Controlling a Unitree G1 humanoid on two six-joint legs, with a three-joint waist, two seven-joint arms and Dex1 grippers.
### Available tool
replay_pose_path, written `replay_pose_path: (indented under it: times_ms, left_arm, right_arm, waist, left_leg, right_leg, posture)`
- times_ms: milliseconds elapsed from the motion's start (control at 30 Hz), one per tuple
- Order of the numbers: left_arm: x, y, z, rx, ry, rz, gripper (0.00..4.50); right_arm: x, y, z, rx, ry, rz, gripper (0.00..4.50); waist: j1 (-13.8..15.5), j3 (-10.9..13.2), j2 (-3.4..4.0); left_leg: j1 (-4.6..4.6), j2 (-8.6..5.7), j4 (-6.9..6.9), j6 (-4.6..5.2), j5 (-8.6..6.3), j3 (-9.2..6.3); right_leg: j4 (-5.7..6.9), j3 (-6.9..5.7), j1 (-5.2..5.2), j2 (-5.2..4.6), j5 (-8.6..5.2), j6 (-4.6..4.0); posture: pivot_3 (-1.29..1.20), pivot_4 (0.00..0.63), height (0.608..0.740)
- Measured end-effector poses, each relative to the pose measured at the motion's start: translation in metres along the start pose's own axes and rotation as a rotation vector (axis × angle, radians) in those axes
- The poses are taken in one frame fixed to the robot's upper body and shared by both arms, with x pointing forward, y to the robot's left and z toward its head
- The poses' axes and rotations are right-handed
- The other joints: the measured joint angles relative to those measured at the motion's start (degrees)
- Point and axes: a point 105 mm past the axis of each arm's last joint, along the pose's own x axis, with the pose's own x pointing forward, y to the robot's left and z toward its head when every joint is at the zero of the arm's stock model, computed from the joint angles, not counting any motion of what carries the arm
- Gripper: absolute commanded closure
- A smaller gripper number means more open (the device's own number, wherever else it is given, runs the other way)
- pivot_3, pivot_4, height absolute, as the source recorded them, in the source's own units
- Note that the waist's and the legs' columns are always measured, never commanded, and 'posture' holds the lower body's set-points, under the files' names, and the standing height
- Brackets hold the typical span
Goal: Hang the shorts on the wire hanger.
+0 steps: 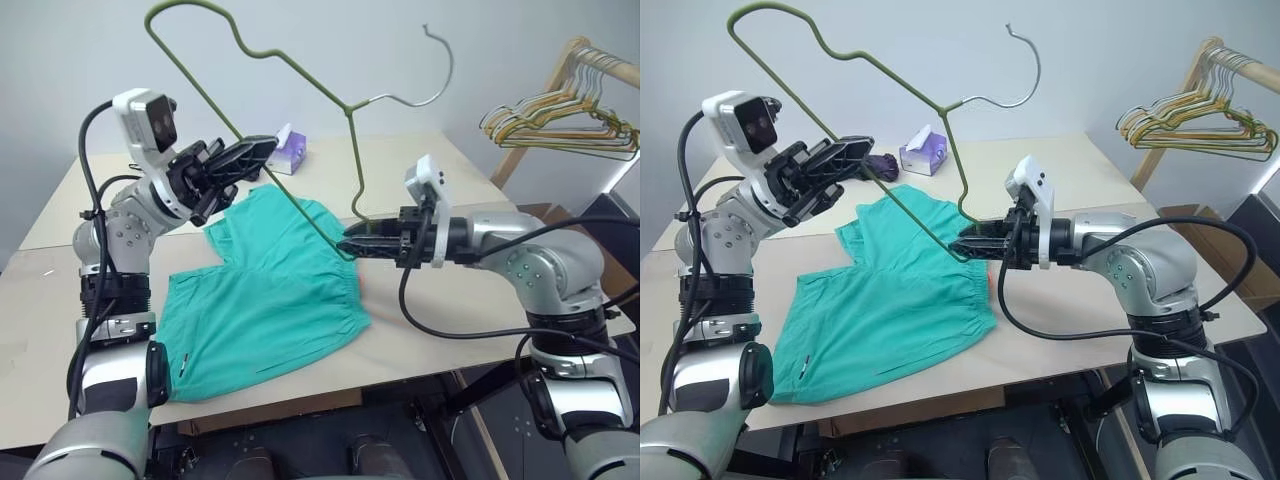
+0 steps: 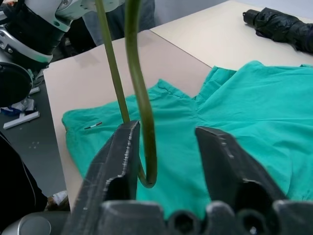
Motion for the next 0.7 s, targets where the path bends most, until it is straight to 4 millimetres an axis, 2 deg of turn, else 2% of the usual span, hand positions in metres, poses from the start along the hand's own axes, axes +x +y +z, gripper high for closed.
replay_pose_path:
  times_ms: [100,267,467,700]
  left_arm:
    - [0.0,0.0,0.0,0.0,0.0,-0.005,4.5]
    - [0.0,-0.001,0.0,0.002,0.0,-0.019,4.5]
    - [0.001,-0.003,0.003,0.013,-0.003,-0.039,4.5]
    - [0.002,-0.005,0.005,0.017,-0.005,-0.053,4.5]
  right_arm:
    - [-0.005,0.001,0.005,0.017,-0.033,0.009,0.34]
    - [-0.012,-0.005,0.005,0.101,-0.059,0.007,0.34]
    - [-0.011,0.009,0.003,0.153,-0.059,0.123,0.34]
    - [-0.005,0.012,0.0,0.173,-0.047,0.172,0.34]
  waist:
    - [0.0,0.0,0.0]
    - [-0.1,0.0,0.0]
    - [0.0,0.0,0.0]
    - [-0.1,0.0,0.0]
  left_leg:
    - [0.01,0.0,0.0,0.0,0.0,0.0]
    - [0.02,0.0,0.0,0.0,0.0,0.01]
    - [0.02,0.0,0.0,0.0,0.0,0.0]
    - [0.02,0.0,0.0,0.0,0.0,0.0]
  right_leg:
    - [0.0,0.0,0.01,0.0,0.0,0.0]
    - [0.0,0.0,0.01,0.01,0.0,0.0]
    - [0.0,0.0,0.01,0.0,0.0,0.0]
    - [0.01,0.0,0.01,0.0,0.0,0.0]
  posture:
    - [-0.07,0.0,0.74]
    - [-0.07,0.0,0.74]
    - [-0.06,0.0,0.74]
    - [-0.07,0.0,0.74]
